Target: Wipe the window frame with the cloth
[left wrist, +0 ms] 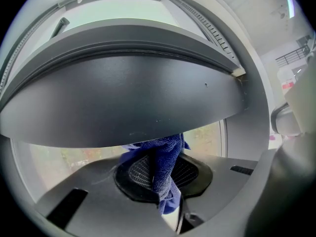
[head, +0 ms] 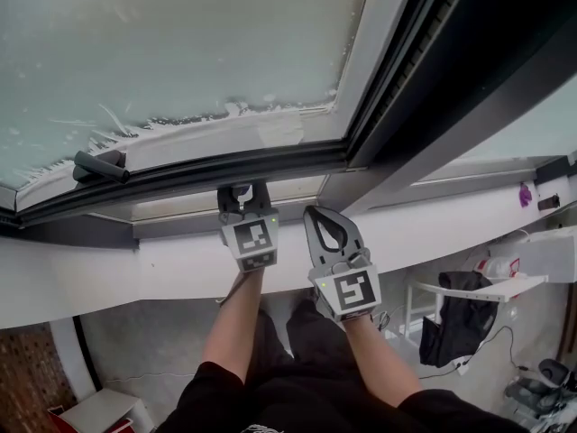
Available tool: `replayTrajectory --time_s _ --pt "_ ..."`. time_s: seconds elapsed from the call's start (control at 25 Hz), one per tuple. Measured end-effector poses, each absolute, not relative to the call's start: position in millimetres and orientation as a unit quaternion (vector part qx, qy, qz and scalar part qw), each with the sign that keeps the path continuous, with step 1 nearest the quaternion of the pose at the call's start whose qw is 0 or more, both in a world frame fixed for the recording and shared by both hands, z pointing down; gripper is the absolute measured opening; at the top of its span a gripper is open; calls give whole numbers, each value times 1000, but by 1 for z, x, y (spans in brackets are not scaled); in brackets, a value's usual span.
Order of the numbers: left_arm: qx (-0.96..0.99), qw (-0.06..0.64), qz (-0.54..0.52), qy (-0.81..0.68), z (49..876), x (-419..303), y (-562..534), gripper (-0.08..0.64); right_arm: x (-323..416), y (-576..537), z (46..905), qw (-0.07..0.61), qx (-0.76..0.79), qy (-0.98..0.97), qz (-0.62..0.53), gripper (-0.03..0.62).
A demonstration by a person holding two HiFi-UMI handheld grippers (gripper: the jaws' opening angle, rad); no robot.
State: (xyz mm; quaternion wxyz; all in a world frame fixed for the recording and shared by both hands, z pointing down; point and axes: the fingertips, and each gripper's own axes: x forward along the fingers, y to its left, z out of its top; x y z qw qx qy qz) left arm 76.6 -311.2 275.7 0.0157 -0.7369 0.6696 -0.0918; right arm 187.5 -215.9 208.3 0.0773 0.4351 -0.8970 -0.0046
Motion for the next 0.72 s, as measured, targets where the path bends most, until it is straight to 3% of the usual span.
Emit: replayTrajectory --time_s 0.56,0.72 --pt "-761 27 -100 640 278 115 -316 55 213 -217 212 76 443 -893 0 6" --pt "-773 46 -95 626 241 131 -317 55 215 -219 214 87 444 -892 -9 6"
